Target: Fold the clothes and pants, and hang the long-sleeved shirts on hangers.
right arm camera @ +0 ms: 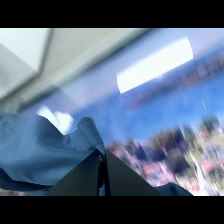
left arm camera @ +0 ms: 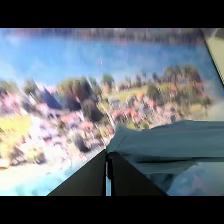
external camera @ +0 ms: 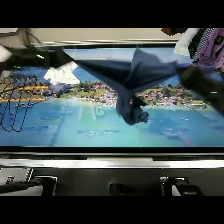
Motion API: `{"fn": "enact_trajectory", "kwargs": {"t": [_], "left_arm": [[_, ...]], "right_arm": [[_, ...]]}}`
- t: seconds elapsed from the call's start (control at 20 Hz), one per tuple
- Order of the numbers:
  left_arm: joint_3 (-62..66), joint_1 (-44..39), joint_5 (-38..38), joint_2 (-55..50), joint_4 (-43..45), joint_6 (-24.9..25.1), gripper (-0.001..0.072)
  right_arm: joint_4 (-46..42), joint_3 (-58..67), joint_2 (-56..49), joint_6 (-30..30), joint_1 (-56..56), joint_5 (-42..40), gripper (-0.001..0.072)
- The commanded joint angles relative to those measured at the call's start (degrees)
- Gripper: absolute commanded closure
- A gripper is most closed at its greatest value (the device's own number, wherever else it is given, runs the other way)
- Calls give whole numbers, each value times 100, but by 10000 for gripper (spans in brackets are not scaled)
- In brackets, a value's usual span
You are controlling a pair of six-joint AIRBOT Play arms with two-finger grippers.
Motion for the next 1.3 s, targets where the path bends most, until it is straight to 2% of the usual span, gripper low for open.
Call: {"fn": "enact_trajectory", "kwargs": {"t": [0.0,0.25,0.45,0.55,0.7,0.9,1.05,1.25], "left_arm": [[273,297,-46,1281,704,-146,696],[273,295,-39,2430,922,-151,696],[273,295,114,2583,940,-151,695],[264,295,254,2455,940,-151,695],[260,289,245,1939,940,-195,695],[260,289,240,691,940,-197,695],[260,289,243,-459,940,-380,695],[260,247,240,-1768,933,-601,695]], "right_arm": [[-269,708,1016,295,-4,105,684],[-289,1596,1325,490,-7,136,684],[-299,1794,1165,573,-7,603,684],[-439,1794,828,752,-7,555,684],[-522,1794,-210,898,-7,118,684],[-356,1794,-2260,1154,-4,-282,683],[90,1794,-3746,1178,94,-221,682],[212,1794,-5062,1189,562,319,682]]}}
